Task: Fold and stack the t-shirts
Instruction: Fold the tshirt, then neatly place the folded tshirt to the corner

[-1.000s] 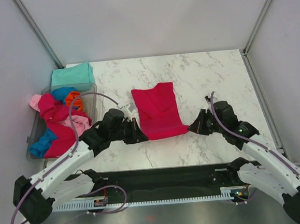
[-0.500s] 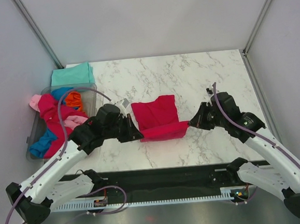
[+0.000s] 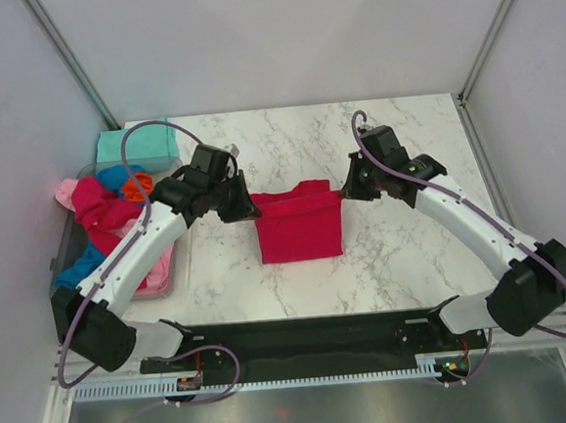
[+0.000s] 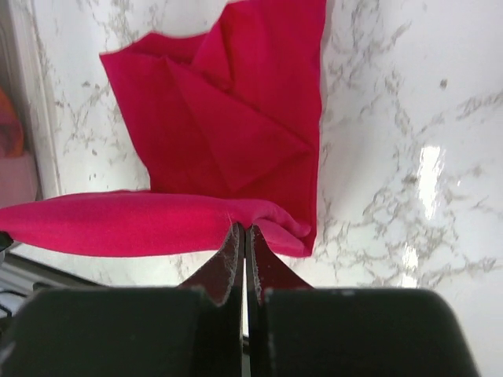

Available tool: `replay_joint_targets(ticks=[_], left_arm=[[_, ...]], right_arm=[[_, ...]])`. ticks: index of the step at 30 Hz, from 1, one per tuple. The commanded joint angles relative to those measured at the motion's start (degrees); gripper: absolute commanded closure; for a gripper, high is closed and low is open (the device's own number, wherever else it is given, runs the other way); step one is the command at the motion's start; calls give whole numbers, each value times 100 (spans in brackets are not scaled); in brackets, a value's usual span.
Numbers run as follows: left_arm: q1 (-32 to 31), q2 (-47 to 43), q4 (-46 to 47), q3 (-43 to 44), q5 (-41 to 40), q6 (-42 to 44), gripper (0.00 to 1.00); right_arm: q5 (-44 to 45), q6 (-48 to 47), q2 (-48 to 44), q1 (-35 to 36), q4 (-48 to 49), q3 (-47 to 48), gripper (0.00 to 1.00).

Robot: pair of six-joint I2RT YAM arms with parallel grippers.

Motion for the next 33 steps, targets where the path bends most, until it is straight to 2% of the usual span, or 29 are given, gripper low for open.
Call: replay_joint_targets(ticks=[1, 6, 13, 15, 16, 17, 18, 19, 20, 21, 24, 25, 28, 29, 33], left_arm=[[425, 555, -89, 560, 131, 756, 98], [901, 1845, -81, 1281, 552, 1056, 98], [1244, 3630, -282, 2432, 632, 1197, 98], [1288, 3887, -318, 2705, 615, 1127, 98], [1332, 3975, -361, 2793, 624, 1127, 98], [1358, 4167, -388, 2994, 598, 1109, 94], [1419, 4247, -414, 3109, 554, 1135, 86], [1455, 4335, -545, 3232, 536, 1162, 73], [1490, 4510, -694, 3581, 414, 1179, 72], [1560, 4599, -844, 3785, 395, 1249, 70], [1604, 4539, -1214, 4348, 168, 1399, 32], [1604, 4425, -1206, 4306, 88, 1399, 3], [1596, 3890, -960, 3929, -36, 1373, 0], [1596, 3731, -829, 3414, -53, 1338, 0], [1604, 2914, 582, 1654, 34, 908, 0]], right_arm=[[246, -452, 544, -317, 237, 632, 100], [-26, -654, 1477, -537, 439, 1255, 100], [-360, -918, 3399, -818, 484, 2407, 100], [-588, -1014, 3788, -889, 475, 2915, 100], [-624, -1032, 4147, -968, 449, 3101, 96], [-772, -1050, 4316, -1012, 422, 3285, 91], [-861, -1093, 4457, -1056, 431, 3600, 74], [-905, -1129, 4702, -1152, 422, 3760, 62], [-1062, -1164, 4800, -1214, 413, 3892, 54], [-1203, -1251, 4870, -1284, 422, 4094, 39], [-1389, -1392, 4872, -1513, 396, 4132, 26], [-1345, -1401, 4610, -1609, 413, 4018, 24], [-968, -1393, 3794, -1671, 623, 3193, 20], [-897, -1358, 3546, -1672, 807, 2903, 19], [-1063, -954, 1827, -1663, 1756, 558, 16]])
